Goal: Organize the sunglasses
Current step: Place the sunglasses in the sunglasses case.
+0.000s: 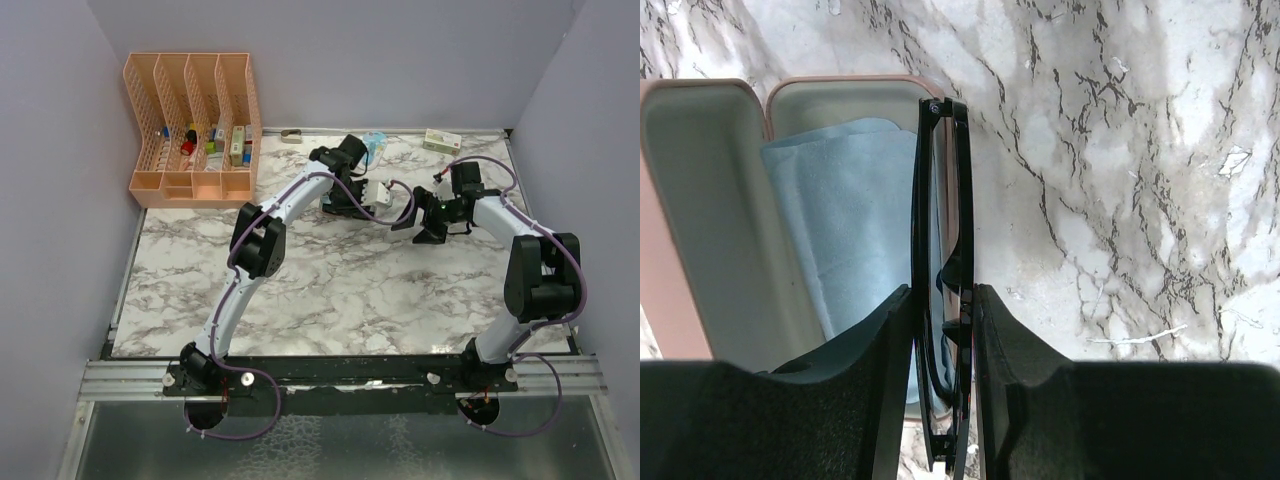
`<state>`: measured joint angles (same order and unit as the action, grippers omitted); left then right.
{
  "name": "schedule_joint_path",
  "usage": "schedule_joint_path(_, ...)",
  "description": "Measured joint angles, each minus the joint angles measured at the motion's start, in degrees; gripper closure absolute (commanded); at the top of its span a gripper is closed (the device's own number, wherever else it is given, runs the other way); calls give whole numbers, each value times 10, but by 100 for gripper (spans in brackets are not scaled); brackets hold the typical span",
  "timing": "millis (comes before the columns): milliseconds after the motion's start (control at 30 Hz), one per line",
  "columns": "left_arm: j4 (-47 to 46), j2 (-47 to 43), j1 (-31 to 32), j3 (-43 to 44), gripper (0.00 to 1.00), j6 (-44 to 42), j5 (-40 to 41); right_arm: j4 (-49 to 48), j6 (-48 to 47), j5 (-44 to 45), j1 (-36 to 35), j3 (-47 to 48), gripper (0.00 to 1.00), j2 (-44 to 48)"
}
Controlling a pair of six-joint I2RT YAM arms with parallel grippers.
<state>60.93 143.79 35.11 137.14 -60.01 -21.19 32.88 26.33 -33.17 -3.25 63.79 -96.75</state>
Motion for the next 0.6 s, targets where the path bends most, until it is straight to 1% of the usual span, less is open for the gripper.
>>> schedule_joint_path(600, -7, 3, -2, 1, 100, -1, -4, 0, 0, -1, 0, -2, 20, 0)
